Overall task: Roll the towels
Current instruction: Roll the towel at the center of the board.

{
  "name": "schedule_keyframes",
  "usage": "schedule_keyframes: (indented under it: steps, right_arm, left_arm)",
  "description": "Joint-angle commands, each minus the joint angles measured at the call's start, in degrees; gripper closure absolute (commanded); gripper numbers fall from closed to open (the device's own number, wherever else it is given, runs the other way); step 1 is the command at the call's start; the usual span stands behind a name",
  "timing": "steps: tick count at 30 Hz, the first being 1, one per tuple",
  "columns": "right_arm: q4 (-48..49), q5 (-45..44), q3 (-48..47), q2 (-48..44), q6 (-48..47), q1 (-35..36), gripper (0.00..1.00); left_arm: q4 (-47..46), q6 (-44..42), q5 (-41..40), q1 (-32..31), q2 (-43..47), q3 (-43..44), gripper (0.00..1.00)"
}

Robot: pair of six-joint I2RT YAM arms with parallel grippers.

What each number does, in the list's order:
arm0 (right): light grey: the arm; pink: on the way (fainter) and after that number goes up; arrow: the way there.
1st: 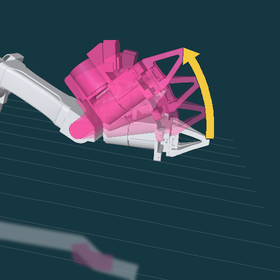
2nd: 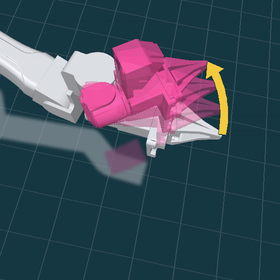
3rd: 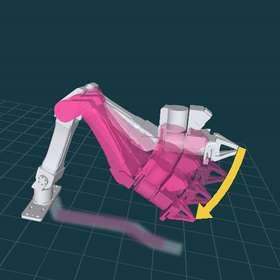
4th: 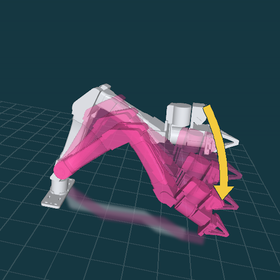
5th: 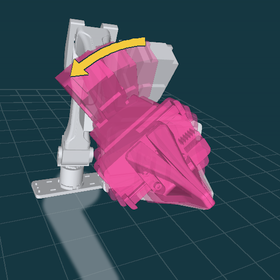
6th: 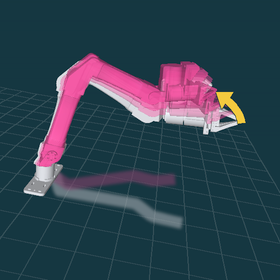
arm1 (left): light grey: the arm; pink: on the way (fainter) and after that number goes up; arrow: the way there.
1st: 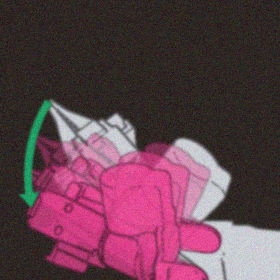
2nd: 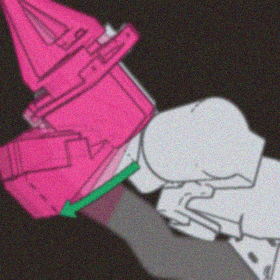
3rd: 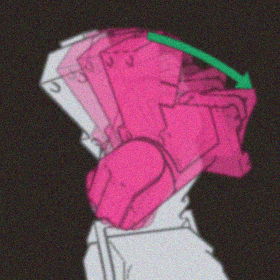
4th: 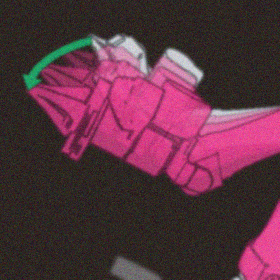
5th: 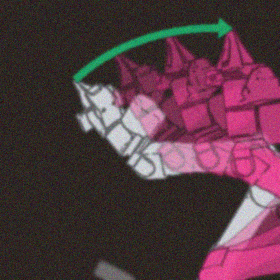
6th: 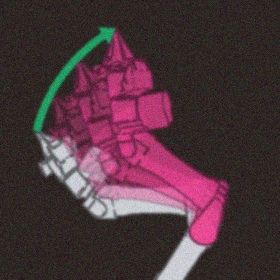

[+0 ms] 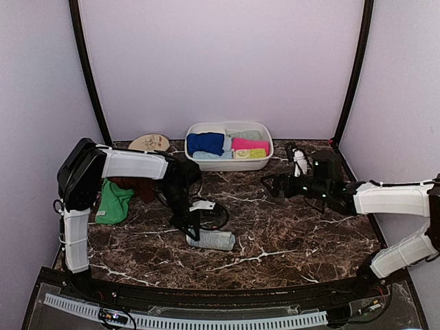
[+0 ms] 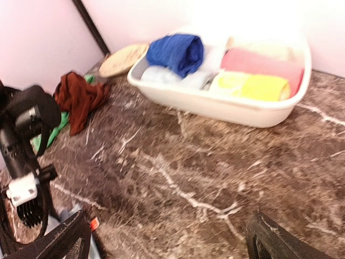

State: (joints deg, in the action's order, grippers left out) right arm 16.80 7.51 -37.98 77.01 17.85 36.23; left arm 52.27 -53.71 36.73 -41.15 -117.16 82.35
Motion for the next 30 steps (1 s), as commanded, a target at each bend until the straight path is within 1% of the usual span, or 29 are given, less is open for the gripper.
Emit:
schedule_keyframes:
  steps: [1, 2, 5, 7, 10, 11, 13, 16, 21, 25, 28, 30]
  right_arm:
    - [8.28, -0.29, 7.1, -4.16, -4.05, -3.1, 0.0]
    - [7.85, -2.39, 7.66, -5.36, -8.4, 1.08, 0.0]
    - [5.69, -13.58, 10.06, -8.04, -24.64, 13.13, 0.0]
    - [3.76, -16.48, 11.55, -8.99, -30.37, 19.73, 0.03]
    - [4.7, -20.9, 14.3, -10.11, -40.54, 30.26, 0.06]
    - [5.23, -23.17, 14.68, -9.6, -44.51, 34.0, 0.06]
    - [5.16, -26.71, 12.76, -6.06, -49.3, 38.32, 0.07]
    - [6.37, -26.81, 9.36, 0.55, -54.36, 40.2, 0.09]
    - [7.77, -25.87, 1.91, 11.53, -63.15, 40.7, 0.15]
    - [8.65, -25.51, -3.24, 19.71, -69.62, 41.04, 0.18]
    - [8.77, -25.36, -6.57, 24.28, -70.92, 40.69, 0.19]
    - [7.07, -25.13, -8.97, 26.93, -70.32, 39.88, 0.21]
  left_arm:
    - [8.26, 3.52, 0.24, -0.3, -5.97, 3.72, 1.0]
    - [8.5, 4.07, -0.3, -0.32, -6.78, 4.38, 1.0]
    - [9.41, 5.47, -1.9, -0.28, -9.52, 6.47, 1.0]
    - [10.49, 5.9, -2.75, -0.26, -11.07, 8.09, 1.0]
    - [11.75, 6.6, -4.67, -0.3, -13.25, 9.52, 1.0]
    - [12.01, 6.85, -5.53, -0.3, -13.99, 9.84, 1.0]
    - [12.06, 7.5, -6.8, -0.3, -15.2, 10.38, 1.0]
    - [12.88, 8.11, -6.93, -0.27, -16.65, 11.65, 1.0]
    - [13.91, 8.31, -7.22, -0.25, -17.99, 12.73, 1.0]
    - [14.25, 8.19, -7.64, -0.18, -18.75, 13.24, 1.0]
    - [14.63, 8.09, -7.3, -0.17, -19.09, 14.12, 1.0]
    - [14.9, 7.78, -7.24, -0.18, -19.2, 14.33, 1.0]
